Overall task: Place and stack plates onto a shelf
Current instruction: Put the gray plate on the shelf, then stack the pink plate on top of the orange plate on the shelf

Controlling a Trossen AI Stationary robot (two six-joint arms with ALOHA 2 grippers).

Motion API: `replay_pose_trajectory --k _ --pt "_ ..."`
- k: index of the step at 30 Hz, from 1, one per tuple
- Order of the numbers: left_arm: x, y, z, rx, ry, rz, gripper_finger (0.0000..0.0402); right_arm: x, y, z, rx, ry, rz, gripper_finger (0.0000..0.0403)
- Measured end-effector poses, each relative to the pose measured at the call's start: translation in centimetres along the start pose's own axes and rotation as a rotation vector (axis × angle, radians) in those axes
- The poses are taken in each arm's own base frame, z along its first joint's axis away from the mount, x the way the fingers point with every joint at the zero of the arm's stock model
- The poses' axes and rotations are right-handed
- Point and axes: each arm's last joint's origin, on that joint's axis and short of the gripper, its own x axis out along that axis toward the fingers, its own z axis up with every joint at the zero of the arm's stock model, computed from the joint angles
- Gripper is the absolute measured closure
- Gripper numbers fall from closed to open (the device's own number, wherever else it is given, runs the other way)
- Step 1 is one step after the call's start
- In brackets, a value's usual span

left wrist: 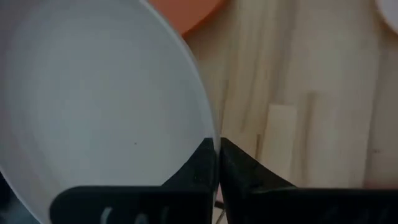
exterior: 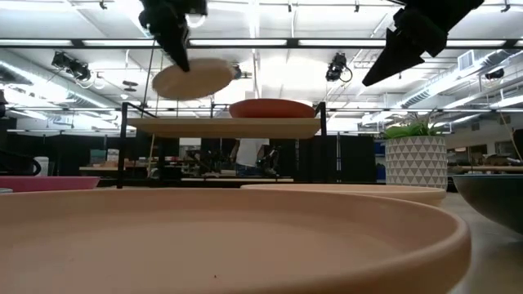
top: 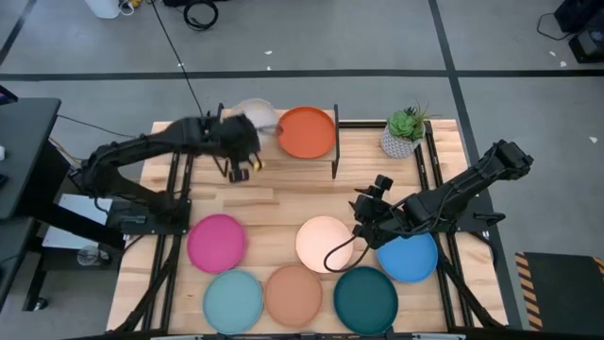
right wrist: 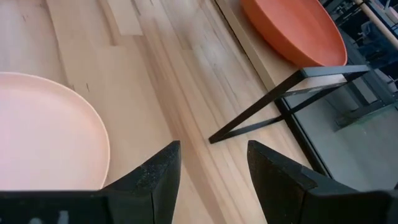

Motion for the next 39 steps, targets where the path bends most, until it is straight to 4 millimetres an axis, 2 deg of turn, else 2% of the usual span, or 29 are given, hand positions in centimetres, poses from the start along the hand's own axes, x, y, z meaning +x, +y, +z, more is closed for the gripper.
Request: replay_pose_trajectory --k 3,10,17,22,28,34,36,39 --pt "0.6 1.8 -0.7 -0.048 0.031 0.003 0.0387 0.0 0.0 0.0 -0.001 -0.002 0.001 0.0211" --pt "3.3 3.7 -0.7 -0.083 0.055 -0.096 0.0387 0.0 0.1 0.1 -0.011 -0.013 0.007 0.0211" --pt "6.0 4.1 -0.7 -0.085 0.151 -0.125 0.0385 0.0 0.1 0.2 -0.021 -0.016 0.008 0.0211" --pt "7.0 3.8 -0.8 -0.058 0.208 -0.148 0.0374 0.0 0.2 0.3 -0.027 -0.022 0.011 0.0211" --pt "6.8 3.0 -0.5 -0.030 0.210 -0.147 0.0313 0.0 0.2 0.3 -0.027 -0.022 0.011 0.0211" --pt "4.8 2.0 0.1 -0.009 0.270 -0.101 0.0232 0.1 0.1 0.3 -0.026 -0.021 0.009 0.0211" --pt "3.6 1.0 0.7 -0.006 0.259 -0.142 0.0216 0.1 0.1 0.3 -0.026 -0.021 0.009 0.0211" --pt "2.0 -1.5 1.3 -0.013 0.215 -0.196 0.0208 0.1 0.1 0.3 -0.024 -0.020 0.006 0.0211"
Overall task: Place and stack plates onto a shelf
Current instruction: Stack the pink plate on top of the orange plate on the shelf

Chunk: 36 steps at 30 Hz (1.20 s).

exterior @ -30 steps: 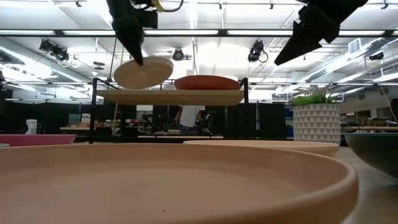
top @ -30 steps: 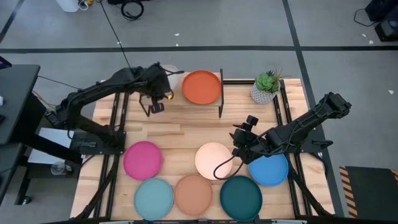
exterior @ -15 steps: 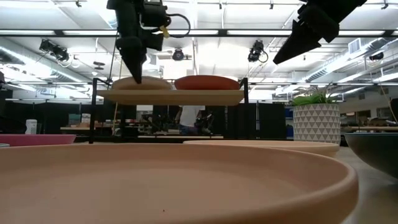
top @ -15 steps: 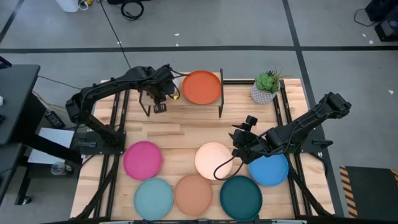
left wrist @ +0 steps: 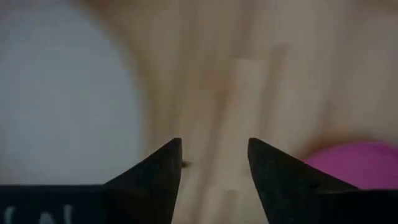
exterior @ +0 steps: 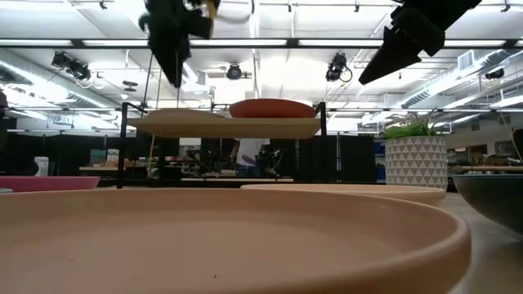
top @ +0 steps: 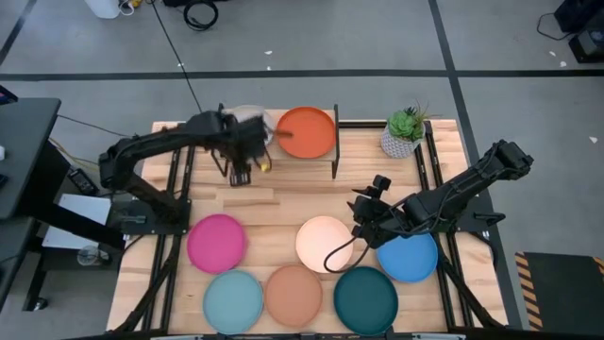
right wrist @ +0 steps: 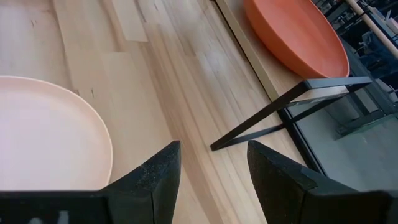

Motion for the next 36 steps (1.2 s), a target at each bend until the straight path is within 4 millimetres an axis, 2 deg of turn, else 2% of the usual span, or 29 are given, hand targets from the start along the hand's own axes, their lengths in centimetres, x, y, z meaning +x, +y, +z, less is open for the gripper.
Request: replay_pose_trajectory --k 3,7,12,18,24,30,36 --pt "-0.3 -3.3 0.1 -0.004 0.008 -0.033 0.0211 0.2 -0.1 0.0 0.005 0.003 -0.006 0.0211" --pt "0.4 -7.7 -0.3 -0.066 0.032 -0.062 0.0217 0.4 -0.3 0.1 0.014 0.008 -0.014 0.0211" --pt "3.9 -12.9 -2.0 -0.189 0.078 -0.123 0.0220 0.4 -0.1 0.3 0.039 0.009 0.025 0.0211" --pt "7.5 -17.5 -4.6 -0.366 0.138 -0.259 0.0221 0.3 0.2 0.6 0.033 -0.010 0.064 0.0211" --pt "9.8 -19.5 -6.7 -0.506 0.187 -0.224 0.0221 0.3 0.4 1.1 0.011 -0.047 0.092 0.0211" --pt "10.4 -21.1 -6.5 -0.556 0.133 -0.219 0.0221 0.2 0.6 1.6 -0.031 -0.085 0.108 0.0211" --pt "12.6 -22.3 -7.0 -0.550 0.210 -0.144 0.0221 0.2 0.6 1.7 -0.044 -0.089 0.118 0.0211"
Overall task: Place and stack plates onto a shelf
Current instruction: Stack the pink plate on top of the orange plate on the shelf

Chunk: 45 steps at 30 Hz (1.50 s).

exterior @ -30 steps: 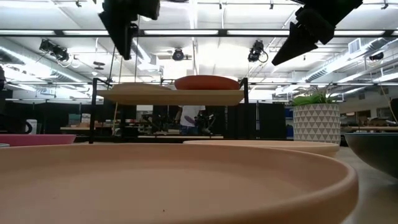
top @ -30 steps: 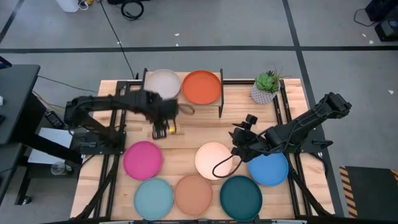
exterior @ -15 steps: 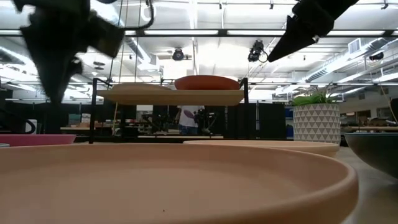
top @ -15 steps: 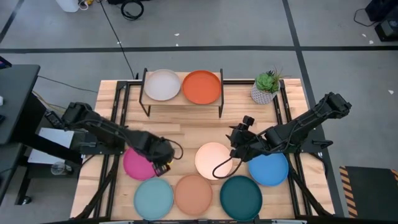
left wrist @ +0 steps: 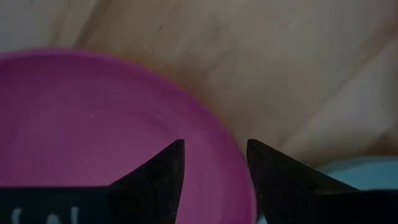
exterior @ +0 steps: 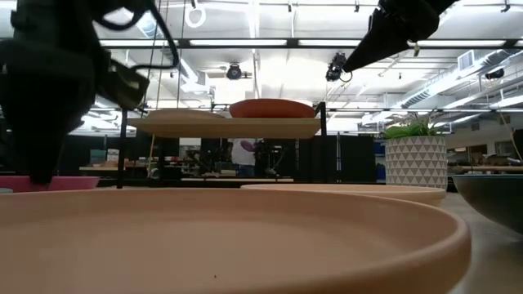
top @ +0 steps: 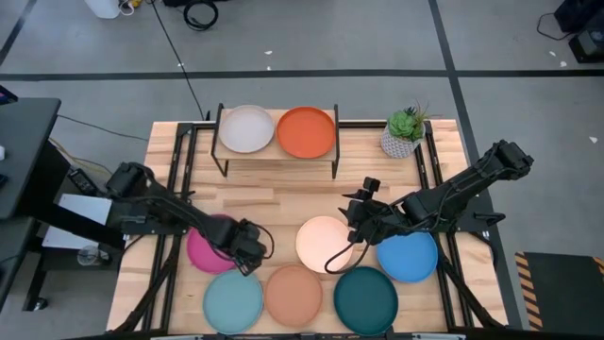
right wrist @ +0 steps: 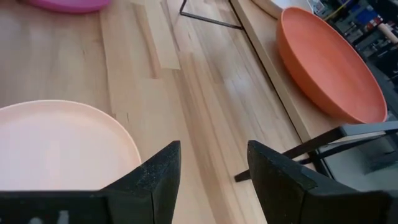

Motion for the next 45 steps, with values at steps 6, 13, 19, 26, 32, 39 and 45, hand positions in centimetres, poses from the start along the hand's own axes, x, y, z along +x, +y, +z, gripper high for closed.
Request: replay_pose_trajectory --k 6,13,19,26,32,39,45 --pt "1.4 -0.2 0.1 0.046 0.025 0.041 0.0224 0.0 0.0 0.1 -0.004 -0.011 0.002 0.0211" --pt "1.5 -0.1 0.1 0.090 0.027 0.055 0.0305 0.0 0.1 0.3 0.001 -0.017 0.020 0.0211" --pt "-0.7 -0.9 0.4 0.197 0.068 0.057 0.0383 0.0 0.1 0.3 0.002 -0.017 0.022 0.0211" --pt "-8.9 -4.2 1.7 0.429 -0.033 -0.068 0.0384 0.0 0.1 0.2 0.002 -0.015 0.029 0.0211" --pt "-17.0 -5.4 3.3 0.638 -0.335 -0.072 0.0384 0.0 0.1 0.1 0.020 -0.002 0.028 0.0211" --pt "-21.7 -4.4 5.5 1.018 -0.587 0.159 0.0385 -1.2 1.0 -1.0 0.096 0.060 0.083 0.0211" --pt "-21.2 -1.0 10.4 1.181 -0.547 0.360 0.0385 -2.8 2.3 -1.6 0.112 0.049 0.140 0.0211"
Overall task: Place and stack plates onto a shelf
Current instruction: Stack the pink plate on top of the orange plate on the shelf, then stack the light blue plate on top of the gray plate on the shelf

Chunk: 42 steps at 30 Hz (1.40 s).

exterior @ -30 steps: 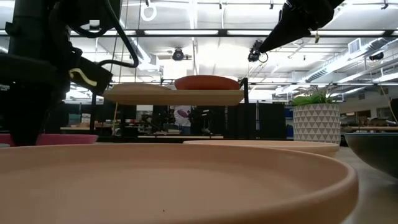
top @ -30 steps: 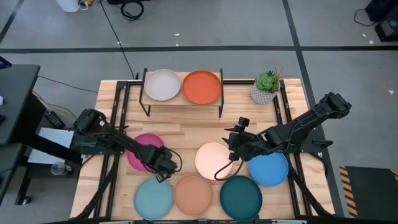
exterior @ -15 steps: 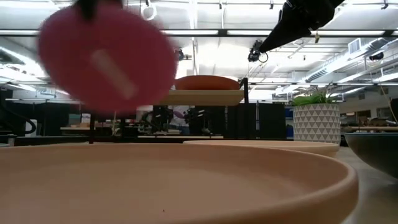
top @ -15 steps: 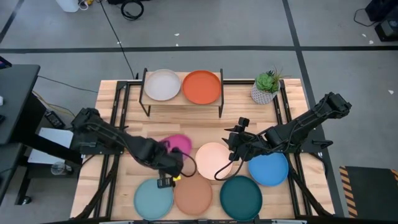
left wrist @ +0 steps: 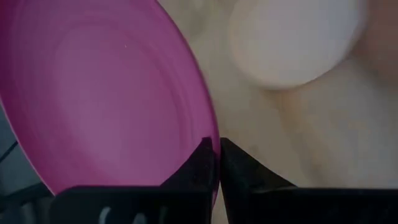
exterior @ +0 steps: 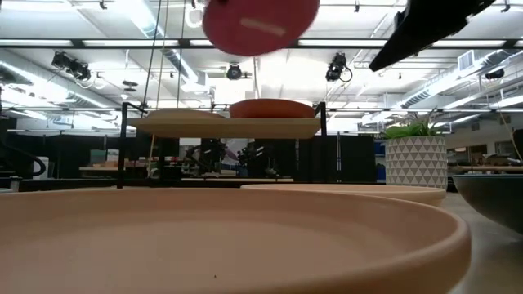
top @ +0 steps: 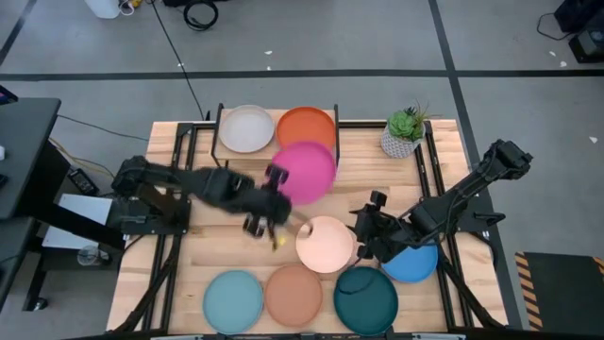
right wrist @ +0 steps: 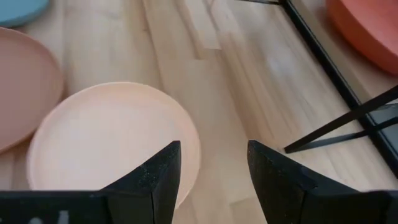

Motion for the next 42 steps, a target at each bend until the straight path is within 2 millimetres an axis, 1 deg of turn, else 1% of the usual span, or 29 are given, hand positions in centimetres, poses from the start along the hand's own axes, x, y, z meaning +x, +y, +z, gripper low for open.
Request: replay_pose_trajectory --k 3,5,9,12,14,19,23,26,31,34,36,39,42 --pt "1.6 2.7 -1.6 0.044 0.060 0.022 0.0385 -0.5 0.5 -0.2 -0.009 -0.023 -0.003 0.0211" --pt "2.3 4.5 -2.7 0.065 0.068 0.016 0.0385 -0.7 0.6 -0.3 -0.008 -0.037 -0.013 0.0211" --pt "4.4 7.9 -4.9 0.035 0.076 -0.008 0.0385 -0.9 0.7 -0.3 -0.008 -0.051 -0.030 0.0211" --pt "6.7 9.5 -6.1 0.010 0.117 -0.006 0.0385 -0.8 0.6 -0.3 -0.006 -0.057 -0.039 0.0211" --pt "8.4 10.2 -6.5 0.025 0.147 -0.010 0.0385 -0.7 0.6 -0.4 -0.007 -0.067 -0.058 0.0211" --pt "11.8 10.4 -7.1 0.067 0.219 -0.072 0.0378 -0.4 0.5 -1.1 0.012 -0.064 -0.077 0.0211" --pt "13.3 11.3 -7.8 0.034 0.242 -0.033 0.0362 -0.2 0.5 -1.3 0.030 -0.059 -0.078 0.0211" --pt "13.5 11.8 -8.1 0.018 0.253 -0.004 0.0337 -0.2 0.5 -1.3 0.041 -0.059 -0.069 0.0211" --pt "13.1 11.7 -7.7 0.013 0.265 0.031 0.0273 -0.2 0.6 -1.2 0.047 -0.061 -0.060 0.0211" --pt "11.8 11.1 -7.0 0.012 0.262 0.058 0.0240 -0.2 0.6 -1.3 0.046 -0.060 -0.058 0.0211" --pt "10.4 10.5 -6.2 -0.015 0.199 0.053 0.0227 -0.2 0.6 -1.3 0.045 -0.058 -0.055 0.0211" --pt "8.3 8.8 -4.4 -0.115 0.024 -0.068 0.0223 -0.1 0.5 -1.2 0.049 -0.043 -0.040 0.0211" --pt "7.5 6.5 -2.5 -0.268 -0.093 -0.265 0.0228 0.1 0.5 -1.2 0.062 -0.016 -0.004 0.0211"
